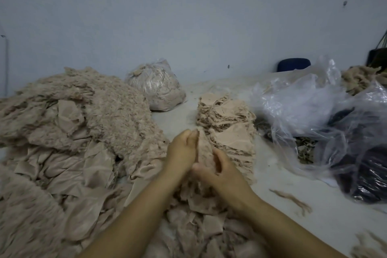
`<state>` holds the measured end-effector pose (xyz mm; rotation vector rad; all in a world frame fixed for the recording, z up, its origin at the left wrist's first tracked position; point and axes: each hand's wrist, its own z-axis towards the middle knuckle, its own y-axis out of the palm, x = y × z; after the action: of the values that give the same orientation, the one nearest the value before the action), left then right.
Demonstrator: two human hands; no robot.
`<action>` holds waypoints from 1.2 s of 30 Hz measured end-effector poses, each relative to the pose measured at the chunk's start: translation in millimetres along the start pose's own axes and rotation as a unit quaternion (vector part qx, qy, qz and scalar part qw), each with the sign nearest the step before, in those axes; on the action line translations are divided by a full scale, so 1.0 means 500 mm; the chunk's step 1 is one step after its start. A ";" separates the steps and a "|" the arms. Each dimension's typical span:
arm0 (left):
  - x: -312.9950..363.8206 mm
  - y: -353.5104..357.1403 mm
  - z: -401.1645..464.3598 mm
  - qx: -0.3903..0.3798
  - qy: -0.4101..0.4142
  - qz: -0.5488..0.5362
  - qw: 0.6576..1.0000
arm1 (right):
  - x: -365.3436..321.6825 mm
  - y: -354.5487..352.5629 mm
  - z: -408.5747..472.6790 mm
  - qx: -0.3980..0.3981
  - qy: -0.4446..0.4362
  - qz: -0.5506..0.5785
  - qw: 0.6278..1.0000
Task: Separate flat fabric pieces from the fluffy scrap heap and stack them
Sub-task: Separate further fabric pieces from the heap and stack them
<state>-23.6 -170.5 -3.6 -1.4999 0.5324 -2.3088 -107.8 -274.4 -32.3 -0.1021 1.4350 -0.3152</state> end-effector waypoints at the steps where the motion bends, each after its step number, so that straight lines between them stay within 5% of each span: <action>1: 0.004 0.009 -0.005 0.002 -0.012 -0.011 1.000 | -0.003 0.011 0.003 0.026 -0.023 0.026 0.999; 6: 0.007 0.026 -0.051 -0.072 -0.102 -0.197 0.972 | -0.022 0.016 0.021 0.168 -0.102 0.077 0.977; 12: -0.007 0.027 -0.067 0.001 0.003 -0.107 0.994 | -0.003 0.005 0.043 0.243 -0.033 0.227 0.943; 15: -0.023 0.018 -0.073 -0.004 0.013 -0.067 0.998 | 0.006 0.004 0.042 0.227 -0.011 0.227 0.947; 21: -0.038 0.004 -0.070 -0.004 0.055 -0.007 0.998 | -0.007 -0.006 0.037 -0.005 0.068 0.169 0.983; 27: -0.050 -0.004 -0.069 -0.021 0.057 0.023 0.998 | 0.008 0.013 0.036 0.086 -0.013 0.131 0.988; 32: -0.086 -0.042 -0.050 0.014 -0.031 0.009 0.999 | 0.017 -0.030 0.033 0.143 0.042 0.145 0.978; 36: -0.108 -0.071 -0.049 -0.115 -0.054 0.079 0.989 | 0.024 -0.087 0.031 0.131 0.079 0.242 0.958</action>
<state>-27.9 -111.3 -38.4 -1.6094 0.8780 -2.0909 -98.0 -321.2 -30.6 0.4948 1.5109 -0.1060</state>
